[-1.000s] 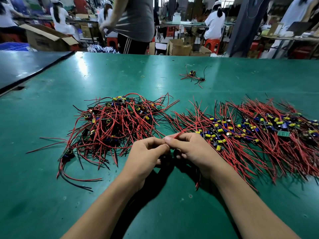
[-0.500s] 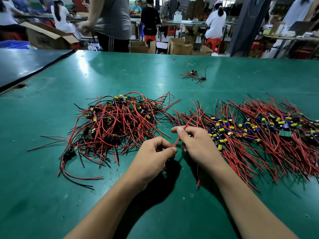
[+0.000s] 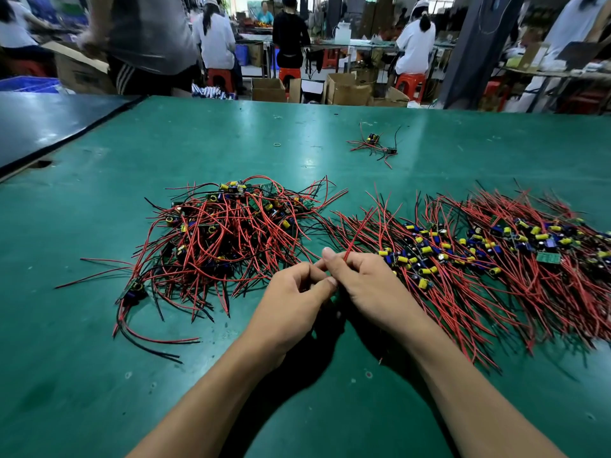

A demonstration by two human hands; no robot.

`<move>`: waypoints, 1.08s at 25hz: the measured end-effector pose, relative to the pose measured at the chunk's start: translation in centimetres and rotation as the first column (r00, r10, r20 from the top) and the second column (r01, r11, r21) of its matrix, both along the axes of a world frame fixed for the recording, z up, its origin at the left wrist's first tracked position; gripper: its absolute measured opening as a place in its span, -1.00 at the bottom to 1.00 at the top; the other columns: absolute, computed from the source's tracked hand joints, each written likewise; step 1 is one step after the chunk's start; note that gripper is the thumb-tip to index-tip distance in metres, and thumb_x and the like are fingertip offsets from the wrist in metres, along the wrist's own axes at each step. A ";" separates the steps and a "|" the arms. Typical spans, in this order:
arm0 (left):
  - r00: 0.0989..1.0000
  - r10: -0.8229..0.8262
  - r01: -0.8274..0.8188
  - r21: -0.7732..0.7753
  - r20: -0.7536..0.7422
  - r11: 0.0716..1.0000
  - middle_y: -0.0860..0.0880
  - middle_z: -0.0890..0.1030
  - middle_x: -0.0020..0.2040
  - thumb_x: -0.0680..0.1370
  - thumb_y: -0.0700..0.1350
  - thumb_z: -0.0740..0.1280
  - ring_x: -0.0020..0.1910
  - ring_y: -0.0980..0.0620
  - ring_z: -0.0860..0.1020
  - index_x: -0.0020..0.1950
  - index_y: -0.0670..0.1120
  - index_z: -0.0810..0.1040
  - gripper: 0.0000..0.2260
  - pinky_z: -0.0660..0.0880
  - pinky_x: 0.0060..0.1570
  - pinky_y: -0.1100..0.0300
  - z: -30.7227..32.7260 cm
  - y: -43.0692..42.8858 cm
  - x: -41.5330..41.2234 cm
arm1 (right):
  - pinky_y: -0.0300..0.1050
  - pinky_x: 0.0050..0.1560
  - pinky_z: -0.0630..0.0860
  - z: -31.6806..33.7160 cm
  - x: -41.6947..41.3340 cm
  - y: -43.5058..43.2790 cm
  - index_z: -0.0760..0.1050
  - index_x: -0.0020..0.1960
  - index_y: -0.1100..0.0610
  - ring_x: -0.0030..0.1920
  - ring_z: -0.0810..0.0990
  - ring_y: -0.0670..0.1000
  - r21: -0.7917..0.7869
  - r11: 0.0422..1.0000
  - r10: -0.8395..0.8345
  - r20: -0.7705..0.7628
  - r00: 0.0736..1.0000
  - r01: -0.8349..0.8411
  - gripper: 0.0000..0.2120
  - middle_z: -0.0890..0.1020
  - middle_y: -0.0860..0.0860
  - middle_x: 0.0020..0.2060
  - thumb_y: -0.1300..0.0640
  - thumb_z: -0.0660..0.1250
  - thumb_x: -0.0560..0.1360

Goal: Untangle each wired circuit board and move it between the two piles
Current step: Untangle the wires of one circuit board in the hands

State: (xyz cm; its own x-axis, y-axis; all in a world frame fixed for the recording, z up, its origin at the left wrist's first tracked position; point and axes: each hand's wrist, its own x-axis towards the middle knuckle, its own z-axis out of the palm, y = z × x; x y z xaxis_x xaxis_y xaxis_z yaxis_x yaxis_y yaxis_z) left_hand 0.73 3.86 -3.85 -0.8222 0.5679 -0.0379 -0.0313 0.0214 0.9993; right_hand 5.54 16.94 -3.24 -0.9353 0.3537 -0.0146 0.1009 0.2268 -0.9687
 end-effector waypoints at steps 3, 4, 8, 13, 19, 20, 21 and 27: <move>0.995 -0.056 0.051 0.056 0.088 0.997 -0.26 0.62 -0.23 0.57 -0.28 0.34 -0.45 -0.03 0.60 -0.18 -0.25 0.48 -0.86 0.50 -0.45 0.23 0.4 -0.2 0.1 | 0.02 -0.21 0.46 0.2 0.0 1.2 0.69 -0.05 0.13 -0.32 0.55 0.08 0.045 0.999 0.005 0.054 0.999 -0.008 -0.58 0.64 0.35 -0.27 -0.16 0.23 0.64; 0.996 -0.069 0.067 0.030 0.058 0.997 -0.27 0.59 -0.29 0.57 -0.27 0.34 -0.44 -0.03 0.59 -0.19 -0.22 0.49 -0.86 0.48 -0.42 0.23 0.5 -0.3 0.1 | -0.04 -0.24 0.40 0.2 0.1 1.7 0.70 -0.07 0.12 -0.35 0.50 0.03 0.091 0.995 -0.038 0.034 0.999 0.035 -0.58 0.58 0.31 -0.37 -0.16 0.23 0.63; 0.995 -0.104 0.104 -0.009 0.000 0.995 -0.22 0.57 -0.31 0.56 -0.22 0.36 -0.28 -0.10 0.49 -0.19 -0.19 0.52 -0.87 0.38 -0.20 0.05 0.6 -0.4 0.2 | -0.26 -0.42 0.28 0.1 0.2 2.6 0.71 -0.13 0.12 -0.52 0.32 -0.15 0.119 0.961 -0.236 -0.126 0.964 0.251 -0.61 0.39 -0.12 -0.57 -0.14 0.29 0.61; 0.991 -0.134 0.134 0.003 0.024 0.991 -0.21 0.58 -0.29 0.56 -0.19 0.37 -0.27 -0.11 0.53 -0.16 -0.19 0.53 -0.87 0.39 -0.16 0.00 1.0 -0.5 0.0 | -0.29 -0.55 0.11 1.5 -0.1 1.9 0.63 -0.33 0.14 -0.62 0.16 -0.13 -0.550 0.810 -0.293 -0.083 0.953 0.201 -0.46 0.32 -0.07 -0.52 -0.15 0.19 0.65; 0.982 -0.187 0.187 0.002 0.024 0.982 -0.20 0.57 -0.31 0.53 -0.20 0.40 -0.28 -0.11 0.48 -0.19 -0.16 0.57 -0.89 0.37 -0.21 0.06 1.0 -0.8 0.0 | -0.24 -0.46 0.17 2.2 0.9 3.5 0.41 -0.44 0.14 -0.66 0.11 -0.13 -0.699 0.715 -0.039 -0.074 0.996 -0.024 -0.48 0.29 -0.05 -0.51 -0.10 0.20 0.62; 0.982 -0.186 0.186 -0.002 0.030 0.983 -0.20 0.57 -0.32 0.53 -0.20 0.41 -0.26 -0.12 0.48 -0.20 -0.17 0.58 -0.89 0.37 -0.18 0.05 1.0 -0.8 0.0 | -0.23 -0.39 0.12 2.2 0.9 3.5 0.44 -0.45 0.13 -0.66 0.12 -0.14 -0.653 0.757 -0.044 -0.051 0.998 0.000 -0.48 0.27 -0.05 -0.52 -0.13 0.22 0.60; 0.983 -0.182 0.182 -0.004 0.041 0.983 -0.20 0.56 -0.32 0.52 -0.21 0.42 -0.26 -0.13 0.48 -0.20 -0.18 0.59 -0.89 0.37 -0.16 0.02 0.9 -0.8 -0.1 | -0.20 -0.33 0.05 2.2 0.8 3.3 0.49 -0.45 0.11 -0.65 0.13 -0.14 -0.594 0.803 -0.071 -0.023 0.997 0.043 -0.47 0.23 -0.06 -0.55 -0.17 0.23 0.58; 0.982 -0.174 0.176 -0.023 0.075 0.984 -0.15 0.57 -0.32 0.51 -0.20 0.42 -0.22 -0.15 0.51 -0.18 -0.20 0.61 -0.90 0.38 -0.09 -0.02 0.7 -1.1 -0.6 | -0.18 -0.41 0.16 1.5 0.3 2.9 0.55 -0.42 0.07 -0.63 0.17 -0.09 -0.479 0.854 -0.261 -0.057 0.964 0.203 -0.41 0.22 -0.06 -0.59 -0.27 0.17 0.61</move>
